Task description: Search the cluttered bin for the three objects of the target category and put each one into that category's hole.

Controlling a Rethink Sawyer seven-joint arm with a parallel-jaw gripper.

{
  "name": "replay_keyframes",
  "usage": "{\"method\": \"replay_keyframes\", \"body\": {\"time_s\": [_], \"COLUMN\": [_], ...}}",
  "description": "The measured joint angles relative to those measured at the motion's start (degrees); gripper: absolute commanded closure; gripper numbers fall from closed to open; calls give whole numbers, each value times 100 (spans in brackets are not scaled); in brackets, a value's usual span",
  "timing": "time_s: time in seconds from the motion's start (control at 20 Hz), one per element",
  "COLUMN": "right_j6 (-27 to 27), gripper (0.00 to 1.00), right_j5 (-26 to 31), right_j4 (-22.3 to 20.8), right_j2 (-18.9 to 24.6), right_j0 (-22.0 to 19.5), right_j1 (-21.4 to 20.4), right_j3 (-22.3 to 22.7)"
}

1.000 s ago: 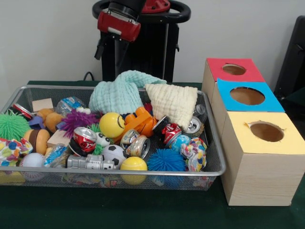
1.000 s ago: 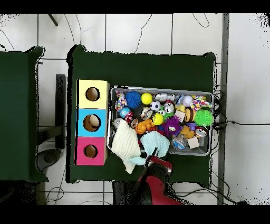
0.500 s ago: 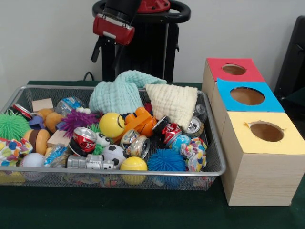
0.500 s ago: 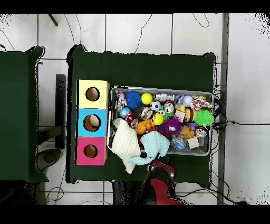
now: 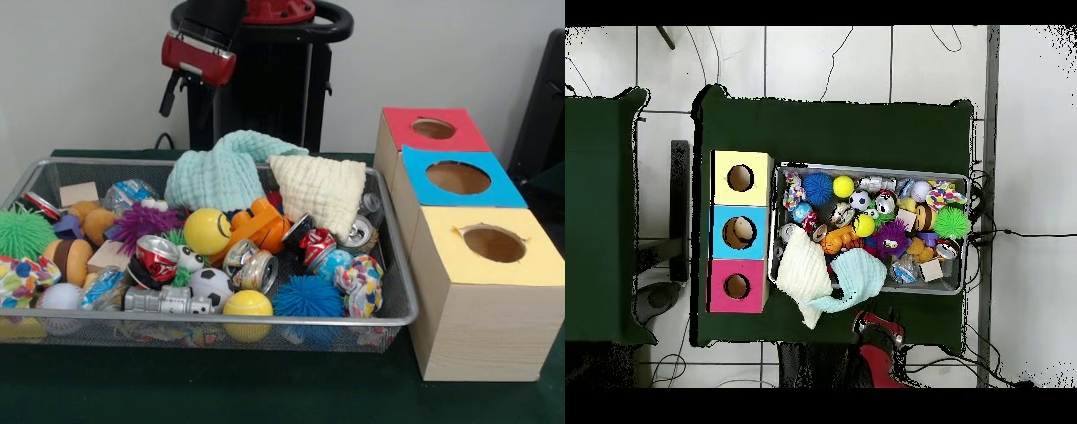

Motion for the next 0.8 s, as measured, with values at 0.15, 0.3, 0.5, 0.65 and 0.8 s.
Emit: {"method": "replay_keyframes", "body": {"time_s": [0.15,0.3,0.5,0.65,0.8], "right_j6": [0,0,0,0,0], "gripper": [0,0,0,0,0], "right_j5": [0,0,0,0,27], "right_j4": [-96,-167,-409,-610,-909], "right_j2": [0,0,3,17,50], "right_j0": [-125,-191,-372,-513,-716], "right_j1": [-1,-1,-3,-6,-8], "right_j3": [0,0,-8,-29,-89]}}
